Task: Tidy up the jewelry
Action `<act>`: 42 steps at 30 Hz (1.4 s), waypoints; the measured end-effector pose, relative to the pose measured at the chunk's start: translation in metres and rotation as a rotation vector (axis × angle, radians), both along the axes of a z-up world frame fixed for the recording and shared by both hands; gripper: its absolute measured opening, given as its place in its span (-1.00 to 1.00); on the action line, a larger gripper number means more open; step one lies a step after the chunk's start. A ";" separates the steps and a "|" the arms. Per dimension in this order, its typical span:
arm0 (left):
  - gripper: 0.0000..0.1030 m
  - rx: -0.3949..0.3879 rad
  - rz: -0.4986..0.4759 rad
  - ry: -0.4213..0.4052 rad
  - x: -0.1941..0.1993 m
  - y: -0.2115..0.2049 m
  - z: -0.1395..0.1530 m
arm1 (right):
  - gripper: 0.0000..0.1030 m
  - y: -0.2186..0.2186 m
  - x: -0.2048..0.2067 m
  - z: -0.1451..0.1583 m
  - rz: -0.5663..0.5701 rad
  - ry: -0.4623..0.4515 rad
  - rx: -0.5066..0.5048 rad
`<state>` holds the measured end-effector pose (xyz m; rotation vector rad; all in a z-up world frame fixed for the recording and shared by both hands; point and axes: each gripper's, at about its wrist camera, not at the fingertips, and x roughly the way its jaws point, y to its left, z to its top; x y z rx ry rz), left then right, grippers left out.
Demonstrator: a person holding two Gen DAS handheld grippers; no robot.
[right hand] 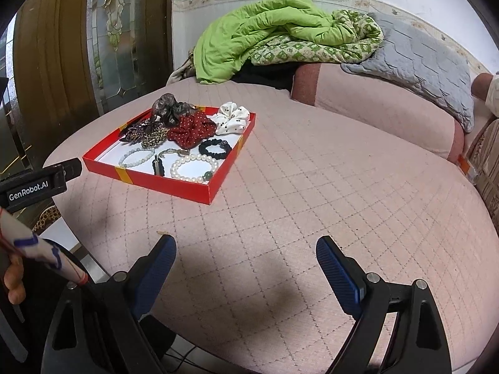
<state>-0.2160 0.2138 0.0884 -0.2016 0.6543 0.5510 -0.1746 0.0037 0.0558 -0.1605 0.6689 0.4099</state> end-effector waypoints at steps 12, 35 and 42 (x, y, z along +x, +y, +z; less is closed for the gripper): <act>0.99 0.004 -0.002 0.004 -0.001 0.002 -0.001 | 0.82 -0.001 -0.003 0.002 -0.001 -0.011 -0.005; 0.99 0.002 -0.004 0.008 -0.004 0.004 -0.004 | 0.82 -0.001 -0.002 -0.001 0.004 -0.009 -0.012; 0.99 0.004 -0.006 0.010 -0.004 0.005 -0.005 | 0.82 -0.001 -0.003 -0.001 0.004 -0.009 -0.012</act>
